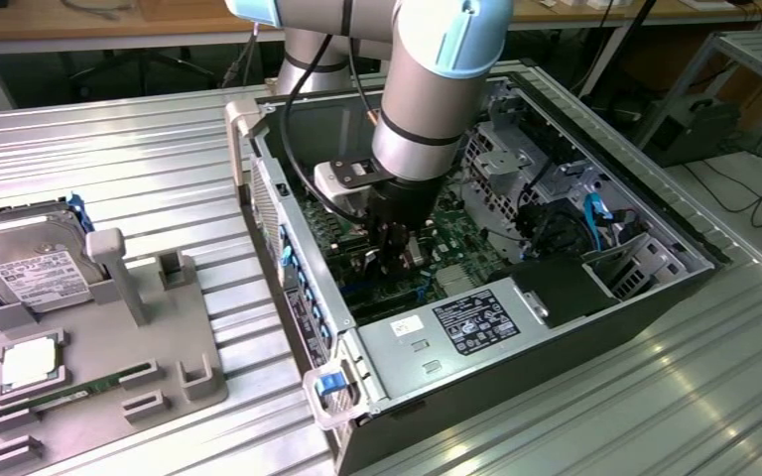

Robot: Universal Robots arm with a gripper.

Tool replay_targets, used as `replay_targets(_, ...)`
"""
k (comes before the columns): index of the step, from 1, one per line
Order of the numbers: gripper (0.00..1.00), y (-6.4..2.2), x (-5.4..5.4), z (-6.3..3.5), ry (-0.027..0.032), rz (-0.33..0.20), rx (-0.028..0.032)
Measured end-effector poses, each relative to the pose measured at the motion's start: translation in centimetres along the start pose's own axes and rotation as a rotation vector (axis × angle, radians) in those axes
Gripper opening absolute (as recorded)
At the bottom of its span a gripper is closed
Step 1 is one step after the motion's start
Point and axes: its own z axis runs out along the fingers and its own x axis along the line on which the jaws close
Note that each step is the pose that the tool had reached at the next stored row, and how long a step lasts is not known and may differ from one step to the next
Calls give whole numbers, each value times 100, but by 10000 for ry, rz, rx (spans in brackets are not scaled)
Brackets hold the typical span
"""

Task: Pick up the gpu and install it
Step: 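Insert the gpu into the slot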

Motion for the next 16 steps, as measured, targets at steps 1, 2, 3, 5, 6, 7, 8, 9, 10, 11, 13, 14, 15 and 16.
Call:
replay_targets(1,28,0,0,0,-1,0,0)
replay_targets(2,28,0,0,0,0,0,0)
replay_targets(3,28,0,0,0,0,0,0)
replay_targets(5,28,0,0,0,-1,1,0)
replay_targets(6,28,0,0,4,1,0,-1)
replay_targets(7,28,0,1,14,8,0,-4)
replay_targets(8,28,0,2,20,10,0,-4)
replay_targets(9,28,0,2,21,9,0,-4)
replay_targets(10,28,-1,1,23,5,0,-2)
replay_targets(11,28,-1,1,25,1,0,0)
replay_targets(13,28,0,0,25,0,1,0)
replay_targets(14,28,-1,0,25,0,0,0)
replay_targets(15,28,0,0,25,0,0,0)
replay_targets(16,28,-1,1,25,0,0,1)
